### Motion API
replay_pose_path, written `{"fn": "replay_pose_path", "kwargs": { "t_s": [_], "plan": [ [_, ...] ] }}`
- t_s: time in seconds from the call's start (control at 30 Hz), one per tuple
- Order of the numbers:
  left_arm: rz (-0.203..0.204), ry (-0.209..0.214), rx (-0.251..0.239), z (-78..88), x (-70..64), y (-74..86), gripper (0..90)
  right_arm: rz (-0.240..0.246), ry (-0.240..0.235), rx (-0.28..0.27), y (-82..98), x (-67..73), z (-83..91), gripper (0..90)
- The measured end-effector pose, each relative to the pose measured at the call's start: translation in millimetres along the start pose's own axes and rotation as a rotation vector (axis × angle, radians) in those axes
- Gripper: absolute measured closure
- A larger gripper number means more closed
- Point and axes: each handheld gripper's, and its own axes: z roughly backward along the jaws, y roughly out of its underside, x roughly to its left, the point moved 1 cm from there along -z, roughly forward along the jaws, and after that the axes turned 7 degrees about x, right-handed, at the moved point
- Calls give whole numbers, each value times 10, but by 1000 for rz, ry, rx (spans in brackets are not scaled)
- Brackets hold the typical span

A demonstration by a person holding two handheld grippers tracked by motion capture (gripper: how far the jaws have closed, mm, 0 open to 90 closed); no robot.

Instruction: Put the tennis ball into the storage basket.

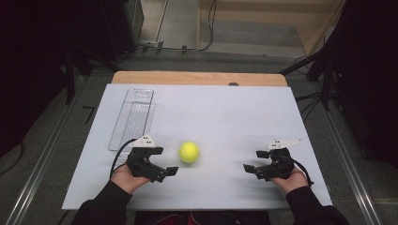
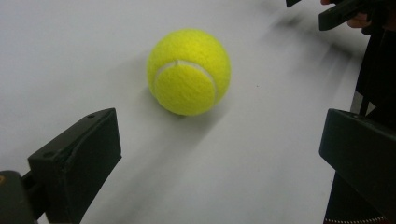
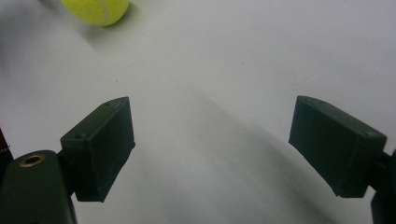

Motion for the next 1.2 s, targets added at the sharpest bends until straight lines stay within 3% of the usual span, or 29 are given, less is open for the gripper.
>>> {"fn": "replay_pose_path", "kwargs": {
  "t_s": [0.4,0.47,0.7,1.2],
  "plan": [
    [39,7,3,-33,70,-149,0,0,-1,-3,0,1,0,123],
    [48,-13,13,-47,79,-198,2,1,0,-11,-2,11,9,123],
    [48,-2,16,-74,105,-282,3,2,0,-11,-2,7,8,123],
    [30,-25,19,-179,122,-552,26,5,3,-7,-2,9,4,123]
  ]
}}
